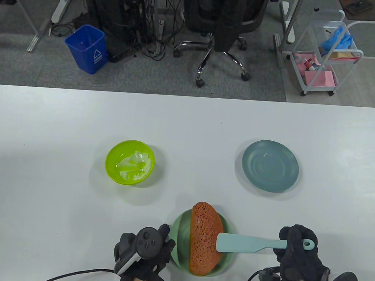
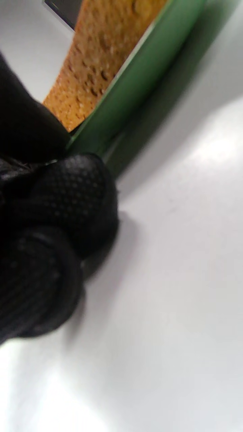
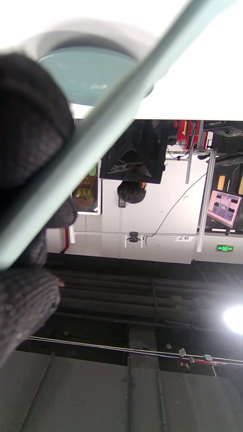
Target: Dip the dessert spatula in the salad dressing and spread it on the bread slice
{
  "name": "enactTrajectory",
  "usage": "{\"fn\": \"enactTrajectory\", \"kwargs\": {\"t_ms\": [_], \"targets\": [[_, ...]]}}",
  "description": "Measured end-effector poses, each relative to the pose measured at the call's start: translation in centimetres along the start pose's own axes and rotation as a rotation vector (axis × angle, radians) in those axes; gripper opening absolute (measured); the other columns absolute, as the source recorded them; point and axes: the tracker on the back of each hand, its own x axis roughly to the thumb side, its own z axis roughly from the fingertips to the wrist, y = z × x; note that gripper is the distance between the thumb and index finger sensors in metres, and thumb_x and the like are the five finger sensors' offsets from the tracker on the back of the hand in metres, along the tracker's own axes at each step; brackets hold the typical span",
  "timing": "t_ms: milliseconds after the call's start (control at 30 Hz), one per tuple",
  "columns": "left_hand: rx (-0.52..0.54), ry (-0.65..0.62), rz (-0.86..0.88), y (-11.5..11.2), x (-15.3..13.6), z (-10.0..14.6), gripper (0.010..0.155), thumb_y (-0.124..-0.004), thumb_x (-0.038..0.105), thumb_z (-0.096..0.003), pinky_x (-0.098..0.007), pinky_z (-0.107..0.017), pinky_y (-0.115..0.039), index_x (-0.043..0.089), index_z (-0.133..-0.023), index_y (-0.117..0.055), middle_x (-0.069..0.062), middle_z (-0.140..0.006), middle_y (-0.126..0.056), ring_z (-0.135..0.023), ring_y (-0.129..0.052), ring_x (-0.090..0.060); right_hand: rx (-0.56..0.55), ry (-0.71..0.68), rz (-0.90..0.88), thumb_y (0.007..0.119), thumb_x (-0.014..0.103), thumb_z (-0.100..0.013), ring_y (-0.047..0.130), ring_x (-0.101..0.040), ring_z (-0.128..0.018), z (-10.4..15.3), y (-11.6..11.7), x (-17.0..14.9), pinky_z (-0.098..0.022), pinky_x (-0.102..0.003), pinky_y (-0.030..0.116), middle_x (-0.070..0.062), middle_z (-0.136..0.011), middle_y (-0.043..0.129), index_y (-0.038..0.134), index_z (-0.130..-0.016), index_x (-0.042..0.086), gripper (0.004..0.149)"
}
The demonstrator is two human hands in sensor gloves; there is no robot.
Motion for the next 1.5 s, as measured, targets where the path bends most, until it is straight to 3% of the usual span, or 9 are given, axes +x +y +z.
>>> {"fn": "enactTrajectory", "kwargs": {"t_ms": [400, 600, 767, 900, 1167, 1500], "targets": [[0.199, -0.043, -0.108, 2.7, -0.1, 1.6, 0.064, -0.068, 0.049, -0.0631, -0.048, -0.047, -0.09, 0.007, -0.111, -0.065, -0.015, -0.088, -0.091, -0.064, -0.106, -0.033, -0.003, 0.007, -0.033, 0.083, 0.044, -0.054, 0.092, -0.04, -0.025, 0.0, 0.2, 0.0, -0.008, -0.038, 0.08, -0.016, -0.069, 0.085, 0.073, -0.08, 0.017, 0.039], [0.326, -0.09, -0.204, 3.6, -0.1, 2.5, 0.071, -0.066, 0.055, -0.0622, -0.062, -0.061, -0.076, 0.007, -0.115, -0.057, -0.024, -0.104, -0.074, -0.086, -0.089, -0.048, -0.001, 0.008, -0.056, 0.081, 0.05, -0.051, 0.094, -0.04, -0.026, 0.0, 0.3, -0.1, -0.009, -0.038, 0.082, -0.015, -0.069, 0.085, 0.074, -0.079, 0.018, 0.044], [0.361, -0.129, -0.256, 3.6, 0.2, 2.6, 0.076, -0.059, 0.058, -0.0621, -0.068, -0.069, -0.06, 0.006, -0.117, -0.05, -0.03, -0.116, -0.053, -0.102, -0.065, -0.057, 0.023, 0.019, -0.058, 0.078, 0.053, -0.051, 0.094, -0.04, -0.028, -0.1, 0.4, -0.1, -0.01, -0.038, 0.083, -0.016, -0.07, 0.084, 0.073, -0.08, 0.018, 0.046], [0.376, -0.155, -0.26, 3.5, 0.3, 2.6, 0.075, -0.053, 0.057, -0.0623, -0.069, -0.071, -0.053, 0.007, -0.118, -0.048, -0.03, -0.118, -0.046, -0.105, -0.054, -0.058, 0.031, 0.02, -0.062, 0.078, 0.054, -0.051, 0.094, -0.04, -0.028, -0.1, 0.4, -0.1, -0.011, -0.038, 0.084, -0.016, -0.07, 0.085, 0.073, -0.08, 0.018, 0.046], [0.384, -0.163, -0.275, 3.4, 0.5, 2.5, 0.073, -0.052, 0.056, -0.0624, -0.069, -0.071, -0.052, 0.008, -0.118, -0.049, -0.029, -0.118, -0.047, -0.106, -0.054, -0.058, 0.025, 0.02, -0.103, 0.077, 0.054, -0.052, 0.095, -0.042, -0.031, -0.2, 0.4, -0.1, -0.013, -0.039, 0.085, -0.017, -0.072, 0.084, 0.073, -0.081, 0.017, 0.047], [0.382, -0.169, -0.226, 4.0, 0.0, 2.6, 0.069, -0.048, 0.049, -0.0636, -0.069, -0.072, -0.046, 0.007, -0.118, -0.046, -0.028, -0.119, -0.043, -0.107, -0.048, -0.057, -0.014, 0.08, -0.283, 0.074, 0.055, -0.058, 0.091, -0.049, -0.049, -1.5, 0.1, -0.1, -0.03, -0.045, 0.087, -0.02, -0.087, 0.072, 0.064, -0.09, 0.018, 0.05]]}}
